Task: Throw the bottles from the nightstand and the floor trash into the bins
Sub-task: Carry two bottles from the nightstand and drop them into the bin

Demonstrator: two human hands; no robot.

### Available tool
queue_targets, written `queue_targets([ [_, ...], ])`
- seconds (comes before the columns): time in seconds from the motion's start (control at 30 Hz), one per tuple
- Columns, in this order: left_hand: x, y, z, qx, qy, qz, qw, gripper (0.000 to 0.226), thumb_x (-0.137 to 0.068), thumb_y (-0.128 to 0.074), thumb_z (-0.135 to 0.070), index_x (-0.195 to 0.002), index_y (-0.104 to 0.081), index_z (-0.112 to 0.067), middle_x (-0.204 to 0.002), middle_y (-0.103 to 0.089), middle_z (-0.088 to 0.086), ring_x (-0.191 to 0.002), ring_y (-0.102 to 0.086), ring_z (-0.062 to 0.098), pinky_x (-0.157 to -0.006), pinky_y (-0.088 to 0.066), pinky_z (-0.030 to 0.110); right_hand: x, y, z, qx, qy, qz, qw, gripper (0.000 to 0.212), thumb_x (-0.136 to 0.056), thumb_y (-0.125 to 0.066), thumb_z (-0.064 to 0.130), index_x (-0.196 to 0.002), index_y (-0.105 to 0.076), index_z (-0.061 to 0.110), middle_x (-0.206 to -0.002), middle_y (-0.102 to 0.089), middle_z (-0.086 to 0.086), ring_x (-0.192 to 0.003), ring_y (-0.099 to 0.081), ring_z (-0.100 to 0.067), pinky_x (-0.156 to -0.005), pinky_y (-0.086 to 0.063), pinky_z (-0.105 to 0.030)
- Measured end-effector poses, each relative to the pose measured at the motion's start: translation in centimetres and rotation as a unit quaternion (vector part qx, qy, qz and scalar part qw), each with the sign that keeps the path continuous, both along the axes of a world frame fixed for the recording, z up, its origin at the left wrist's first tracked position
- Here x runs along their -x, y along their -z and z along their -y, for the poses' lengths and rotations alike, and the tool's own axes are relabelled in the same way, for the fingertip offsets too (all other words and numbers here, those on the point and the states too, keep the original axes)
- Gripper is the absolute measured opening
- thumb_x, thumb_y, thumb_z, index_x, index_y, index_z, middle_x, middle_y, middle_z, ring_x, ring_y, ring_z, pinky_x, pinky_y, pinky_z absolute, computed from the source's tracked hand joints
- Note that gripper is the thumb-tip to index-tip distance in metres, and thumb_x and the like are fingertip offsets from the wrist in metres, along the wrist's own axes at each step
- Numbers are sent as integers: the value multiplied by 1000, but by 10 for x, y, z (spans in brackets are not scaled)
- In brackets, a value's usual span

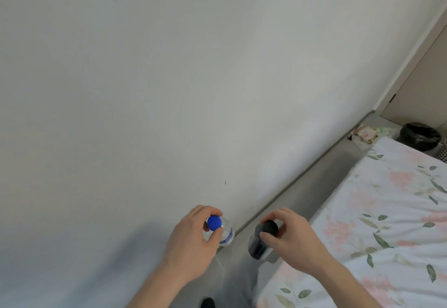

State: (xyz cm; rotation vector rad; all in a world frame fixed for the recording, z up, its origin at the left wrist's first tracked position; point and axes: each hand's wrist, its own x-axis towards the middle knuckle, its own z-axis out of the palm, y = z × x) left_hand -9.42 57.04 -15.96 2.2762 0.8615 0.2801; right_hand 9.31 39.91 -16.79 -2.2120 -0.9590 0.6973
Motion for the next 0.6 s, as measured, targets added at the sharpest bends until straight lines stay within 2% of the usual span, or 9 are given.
queue_targets([
  [0.3, -99, 2, -80, 4, 136, 8, 991, 20, -94, -62, -34, -111, -59, -44, -112, -55, -31, -96, -59, -1, -80, -47, 13, -42, -4, -45, -20, 122, 19, 992, 16, -85, -75, 37, -96, -65, 43, -103, -61, 21, -77, -64, 1, -65, -47, -15],
  [0.43, -145, 0, -90, 20, 194, 15, 981, 20, -93, -64, -32, -109, -59, -44, -108, -57, -29, -95, -58, -3, -76, -45, 9, -59, -11, -43, -17, 181, 30, 983, 16, -88, -75, 36, -101, -66, 41, -103, -61, 24, -79, -61, 7, -63, -47, -8],
  [0.6, -204, -6, -93, 36, 237, 35, 970, 21, -92, -65, -33, -110, -60, -43, -108, -59, -27, -94, -59, 0, -78, -47, 11, -93, -15, -37, -24, 261, 26, 965, 16, -87, -76, 37, -99, -68, 41, -90, -64, 19, -73, -62, 4, -59, -45, -10],
])
